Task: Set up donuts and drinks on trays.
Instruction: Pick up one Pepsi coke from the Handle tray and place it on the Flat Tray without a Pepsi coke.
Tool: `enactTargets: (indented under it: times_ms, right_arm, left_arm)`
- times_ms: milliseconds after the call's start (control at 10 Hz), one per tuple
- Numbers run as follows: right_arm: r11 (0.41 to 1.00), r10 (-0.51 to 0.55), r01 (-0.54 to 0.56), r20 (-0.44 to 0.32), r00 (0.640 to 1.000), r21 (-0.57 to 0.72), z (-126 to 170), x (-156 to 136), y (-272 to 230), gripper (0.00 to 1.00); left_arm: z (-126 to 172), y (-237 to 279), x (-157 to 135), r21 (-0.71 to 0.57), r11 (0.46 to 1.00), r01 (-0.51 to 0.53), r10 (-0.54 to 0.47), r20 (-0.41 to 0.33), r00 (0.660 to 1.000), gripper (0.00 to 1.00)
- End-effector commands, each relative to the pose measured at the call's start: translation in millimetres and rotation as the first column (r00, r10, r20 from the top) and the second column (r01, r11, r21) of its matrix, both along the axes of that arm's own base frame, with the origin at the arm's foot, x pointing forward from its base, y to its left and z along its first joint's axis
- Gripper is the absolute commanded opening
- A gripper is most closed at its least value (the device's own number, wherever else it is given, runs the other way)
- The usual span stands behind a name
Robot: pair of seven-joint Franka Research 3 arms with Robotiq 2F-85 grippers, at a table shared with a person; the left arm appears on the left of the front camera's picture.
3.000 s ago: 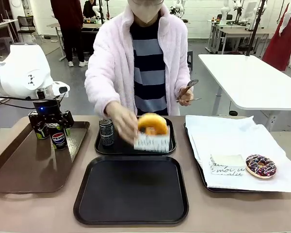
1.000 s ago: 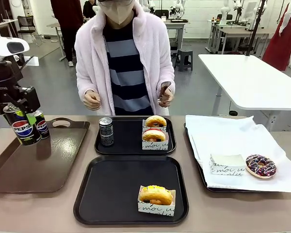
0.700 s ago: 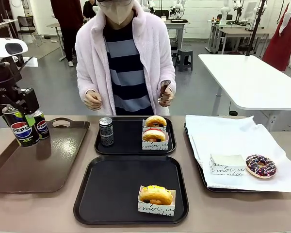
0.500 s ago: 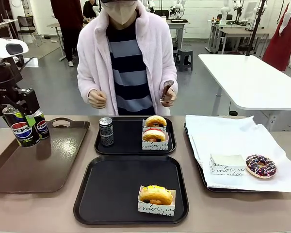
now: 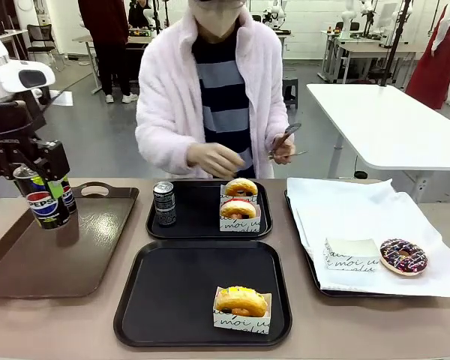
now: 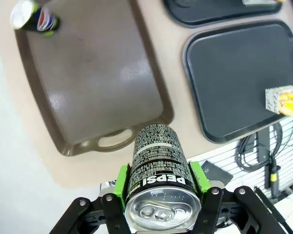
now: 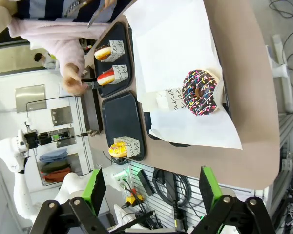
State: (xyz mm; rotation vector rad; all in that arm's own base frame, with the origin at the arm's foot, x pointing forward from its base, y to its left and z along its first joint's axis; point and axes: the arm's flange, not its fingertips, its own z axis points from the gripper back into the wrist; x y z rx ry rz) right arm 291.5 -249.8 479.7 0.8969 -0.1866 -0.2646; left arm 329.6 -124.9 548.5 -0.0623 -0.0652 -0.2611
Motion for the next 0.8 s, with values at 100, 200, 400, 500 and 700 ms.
enactTargets:
  times_ms: [100, 200, 400, 500, 700]
  right_arm:
    - [1.0, 0.004, -0.004, -0.001, 1.0, 0.003, 1, -1, 1, 1.0]
    - [1.0, 0.004, -0.004, -0.001, 1.0, 0.003, 1, -1, 1, 1.0]
    - [1.0, 0.004, -0.004, -0.001, 1.0, 0.003, 1, -1, 1, 1.0]
    - [1.0, 0.004, -0.004, -0.001, 1.0, 0.003, 1, -1, 1, 1.0]
    - [1.0, 0.004, -0.004, -0.001, 1.0, 0.003, 1, -1, 1, 1.0]
  left_arm:
    - [-4, -55, -26, 0.024, 0.979, 0.204, -0.205, 0.049, 0.978, 0.59]
    - [-3, -79, -31, 0.043, 0.966, 0.254, -0.256, 0.054, 0.965, 0.59]
    - [-8, -116, -36, 0.046, 0.949, 0.313, -0.315, 0.049, 0.948, 0.59]
    - [-11, -132, -39, 0.055, 0.939, 0.339, -0.342, 0.064, 0.938, 0.59]
    - [-16, -159, -42, 0.061, 0.921, 0.385, -0.389, 0.092, 0.917, 0.59]
